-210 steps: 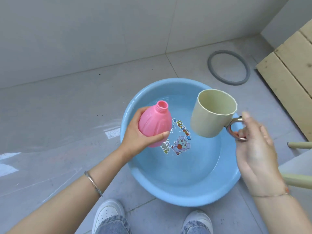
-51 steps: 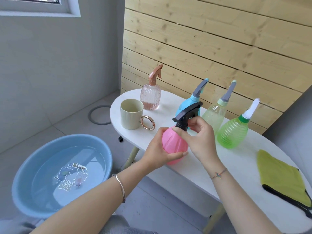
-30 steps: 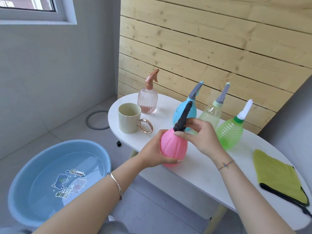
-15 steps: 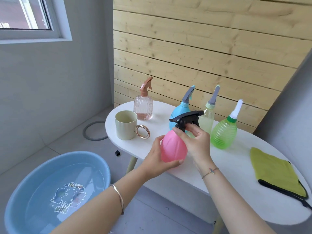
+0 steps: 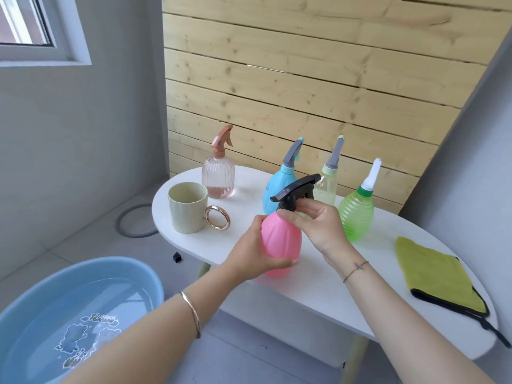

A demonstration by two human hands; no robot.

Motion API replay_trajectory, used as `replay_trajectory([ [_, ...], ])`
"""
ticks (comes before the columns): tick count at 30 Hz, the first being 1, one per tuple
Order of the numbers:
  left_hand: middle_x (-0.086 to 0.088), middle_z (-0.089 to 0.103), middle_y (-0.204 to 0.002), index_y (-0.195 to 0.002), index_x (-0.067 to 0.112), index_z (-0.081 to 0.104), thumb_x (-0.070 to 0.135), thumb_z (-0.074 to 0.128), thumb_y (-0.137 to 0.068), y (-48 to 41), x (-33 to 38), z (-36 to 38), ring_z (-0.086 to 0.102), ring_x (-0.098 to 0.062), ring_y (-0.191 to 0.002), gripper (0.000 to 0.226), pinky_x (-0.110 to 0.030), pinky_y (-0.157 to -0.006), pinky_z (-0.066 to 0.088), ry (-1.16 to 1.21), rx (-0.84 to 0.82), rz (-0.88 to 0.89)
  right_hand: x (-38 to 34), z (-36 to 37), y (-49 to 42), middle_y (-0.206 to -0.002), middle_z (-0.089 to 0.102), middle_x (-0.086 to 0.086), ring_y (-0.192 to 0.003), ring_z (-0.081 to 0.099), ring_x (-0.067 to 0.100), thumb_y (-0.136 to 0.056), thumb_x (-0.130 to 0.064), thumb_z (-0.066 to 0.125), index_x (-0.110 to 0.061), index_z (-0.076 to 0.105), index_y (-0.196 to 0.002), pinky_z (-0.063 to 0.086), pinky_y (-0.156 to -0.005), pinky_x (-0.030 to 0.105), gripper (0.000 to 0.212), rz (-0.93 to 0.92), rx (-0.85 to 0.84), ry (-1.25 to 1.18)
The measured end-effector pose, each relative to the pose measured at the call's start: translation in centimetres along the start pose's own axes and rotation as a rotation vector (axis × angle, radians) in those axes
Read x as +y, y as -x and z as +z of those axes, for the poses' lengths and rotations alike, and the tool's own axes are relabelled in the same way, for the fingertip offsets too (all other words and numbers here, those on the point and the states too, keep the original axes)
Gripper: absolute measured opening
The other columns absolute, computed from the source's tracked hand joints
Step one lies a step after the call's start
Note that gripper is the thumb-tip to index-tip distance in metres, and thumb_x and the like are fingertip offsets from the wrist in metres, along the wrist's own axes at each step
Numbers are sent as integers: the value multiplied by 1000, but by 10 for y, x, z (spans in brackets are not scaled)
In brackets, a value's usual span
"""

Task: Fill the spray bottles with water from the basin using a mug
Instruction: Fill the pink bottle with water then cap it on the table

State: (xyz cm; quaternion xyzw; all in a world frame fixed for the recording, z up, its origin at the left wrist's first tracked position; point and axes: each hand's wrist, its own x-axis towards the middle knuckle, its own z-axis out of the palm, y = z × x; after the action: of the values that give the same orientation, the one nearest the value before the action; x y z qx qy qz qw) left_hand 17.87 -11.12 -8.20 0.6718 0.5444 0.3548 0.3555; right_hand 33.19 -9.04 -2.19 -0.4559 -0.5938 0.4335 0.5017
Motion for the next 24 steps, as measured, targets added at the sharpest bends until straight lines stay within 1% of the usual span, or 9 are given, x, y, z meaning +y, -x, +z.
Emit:
replay_trajectory([
  [2, 6, 52, -120, -127, 24, 30, 36, 90, -66, 1, 3, -3, 55, -13, -107, 86, -18, -77, 48, 23, -53, 4, 1, -1, 0, -98, 74, -2, -100, 67, 9, -67, -17, 85, -15, 74, -94, 50, -93, 26, 29, -12, 31, 12],
  [4, 3, 50, -123, -126, 18, 32, 31, 90, -67, -1, 3, -11, 54, -16, -112, 84, -30, -88, 50, -13, -119, 12, 1, -4, 1, -99, 74, -1, -101, 67, 10, -66, -18, 85, -15, 74, -95, 50, -95, 28, 31, -4, 19, -1],
  [7, 0, 50, -125, -122, 16, 35, 30, 91, -63, -1, 0, -9, 55, -22, -114, 83, -42, -95, 49, -20, -78, 20, 2, -6, 4, -98, 74, -3, -100, 67, 8, -67, -17, 84, -18, 74, -93, 50, -95, 26, 28, -14, 52, -7],
  [10, 1, 44, -128, -145, 22, 25, 34, 90, -65, 2, 7, 6, 48, -18, -116, 103, -34, -97, 44, -82, 28, 39, 5, -6, 8, -93, 75, -8, -97, 68, 5, -67, -18, 85, -24, 74, -88, 50, -91, 24, 25, -48, 117, -7],
  [12, -1, 38, -124, -154, 26, 14, 38, 89, -66, 0, 9, 6, 45, -18, -113, 116, -33, -100, 41, -137, -1, 57, 5, -8, 9, -91, 75, -10, -96, 67, 3, -67, -19, 85, -26, 73, -86, 50, -90, 22, 24, -57, 124, -4],
  [14, -2, 35, -122, -153, 30, 15, 33, 89, -68, -2, 7, 2, 43, -19, -111, 112, -30, -101, 39, -131, -80, 67, 3, -13, 8, -91, 74, -12, -95, 67, 2, -69, -18, 84, -25, 73, -87, 50, -90, 21, 23, -57, 89, 5],
  [17, -1, 40, -130, -143, 24, 24, 21, 89, -68, -2, 3, 4, 44, -18, -120, 99, -30, -100, 40, -63, -120, 111, 2, -19, 7, -97, 74, -9, -98, 67, 5, -75, -12, 79, -21, 72, -95, 48, -92, 22, 23, -62, -35, -16],
  [21, 2, 49, -122, -131, 17, 25, 26, 91, -66, -4, 3, 16, 54, -24, -108, 92, -29, -80, 44, -43, -34, 105, 4, -22, 9, -105, 72, -11, -107, 64, 4, -81, -13, 73, -23, 70, -103, 46, -97, 20, 24, -113, -88, 22],
  [24, 3, 50, -121, -135, 23, 23, 33, 90, -65, 0, 2, 25, 54, -24, -103, 97, -33, -82, 47, -38, 50, 96, 6, -17, 11, -103, 71, -15, -107, 64, 2, -80, -15, 75, -25, 70, -101, 46, -96, 20, 24, -177, -3, 69],
])
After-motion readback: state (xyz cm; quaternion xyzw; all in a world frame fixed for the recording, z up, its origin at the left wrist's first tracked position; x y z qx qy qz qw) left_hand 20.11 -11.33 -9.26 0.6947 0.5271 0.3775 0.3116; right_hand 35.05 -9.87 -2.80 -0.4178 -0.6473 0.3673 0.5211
